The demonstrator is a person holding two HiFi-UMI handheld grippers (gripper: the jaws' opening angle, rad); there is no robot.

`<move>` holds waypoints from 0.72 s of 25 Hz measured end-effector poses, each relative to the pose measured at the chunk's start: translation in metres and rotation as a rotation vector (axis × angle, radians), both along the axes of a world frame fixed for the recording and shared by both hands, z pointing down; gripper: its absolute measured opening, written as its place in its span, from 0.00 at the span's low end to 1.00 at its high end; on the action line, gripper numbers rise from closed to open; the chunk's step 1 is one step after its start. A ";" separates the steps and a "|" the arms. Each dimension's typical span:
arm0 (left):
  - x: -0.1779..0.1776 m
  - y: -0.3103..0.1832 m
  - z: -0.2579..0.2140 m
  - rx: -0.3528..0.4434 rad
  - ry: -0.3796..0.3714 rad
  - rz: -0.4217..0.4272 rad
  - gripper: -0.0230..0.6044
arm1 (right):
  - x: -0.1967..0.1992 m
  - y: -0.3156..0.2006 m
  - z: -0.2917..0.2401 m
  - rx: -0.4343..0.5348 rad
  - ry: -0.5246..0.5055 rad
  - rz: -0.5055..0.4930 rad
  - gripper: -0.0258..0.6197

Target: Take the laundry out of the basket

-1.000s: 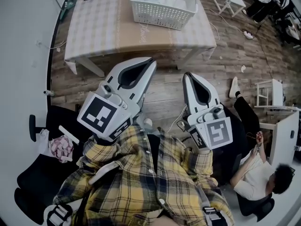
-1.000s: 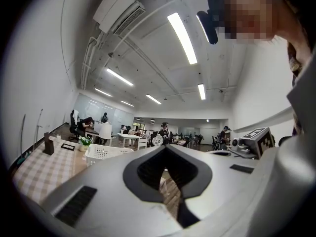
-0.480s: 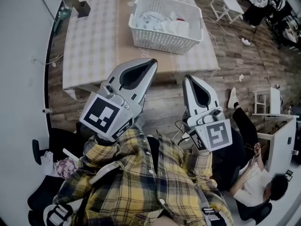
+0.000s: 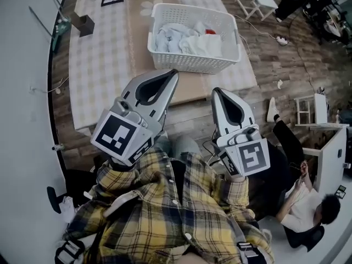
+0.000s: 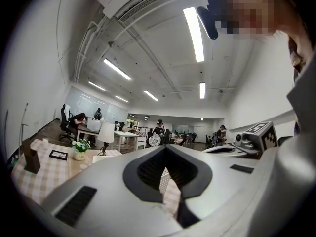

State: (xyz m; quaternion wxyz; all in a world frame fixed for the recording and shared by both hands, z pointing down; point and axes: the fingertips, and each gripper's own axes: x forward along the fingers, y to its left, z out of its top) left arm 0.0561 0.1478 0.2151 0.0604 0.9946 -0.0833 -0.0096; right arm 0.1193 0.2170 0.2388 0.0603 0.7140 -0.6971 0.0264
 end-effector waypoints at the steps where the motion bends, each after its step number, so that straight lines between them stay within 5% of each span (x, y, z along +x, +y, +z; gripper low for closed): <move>1: 0.003 -0.004 0.002 -0.005 -0.004 0.003 0.09 | 0.004 -0.004 0.000 -0.003 -0.001 0.003 0.06; 18: 0.106 -0.098 0.013 -0.001 -0.026 -0.093 0.09 | 0.120 -0.105 0.005 0.010 -0.036 -0.079 0.06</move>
